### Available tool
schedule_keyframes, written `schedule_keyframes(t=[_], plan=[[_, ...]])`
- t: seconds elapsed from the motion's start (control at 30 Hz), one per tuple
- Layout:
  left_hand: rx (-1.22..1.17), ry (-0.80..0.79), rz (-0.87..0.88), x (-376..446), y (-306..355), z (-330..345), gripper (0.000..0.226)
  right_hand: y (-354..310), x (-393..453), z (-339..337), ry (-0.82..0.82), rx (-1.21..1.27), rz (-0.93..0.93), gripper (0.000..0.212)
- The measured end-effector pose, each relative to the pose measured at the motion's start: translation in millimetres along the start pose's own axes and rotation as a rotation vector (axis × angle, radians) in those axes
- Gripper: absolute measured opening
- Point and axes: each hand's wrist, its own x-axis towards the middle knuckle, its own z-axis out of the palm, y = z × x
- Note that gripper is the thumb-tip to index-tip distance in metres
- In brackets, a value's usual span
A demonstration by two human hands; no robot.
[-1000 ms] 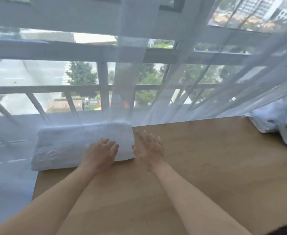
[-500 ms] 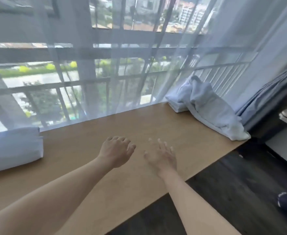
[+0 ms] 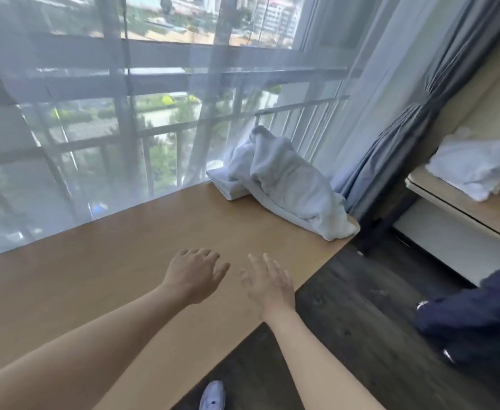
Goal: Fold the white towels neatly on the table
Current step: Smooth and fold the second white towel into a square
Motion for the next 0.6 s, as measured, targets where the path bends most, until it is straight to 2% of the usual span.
schedule_keyframes(t=[0.17, 0.47, 0.6], plan=[[-0.081, -0.006, 0.059, 91.6, 36.5, 4.7, 0.059, 45.6, 52.2, -26.4, 0.015, -0.017, 0.035, 0.056], [-0.15, -0.022, 0.056, 220.3, 67.8, 18.6, 0.058, 112.9, 139.3, -51.2, 0.032, 0.058, 0.149, 0.062], [-0.157, 0.045, 0.042, 265.9, 74.3, 9.4, 0.054, 132.5, 178.6, -69.2, 0.096, 0.056, 0.137, 0.06]])
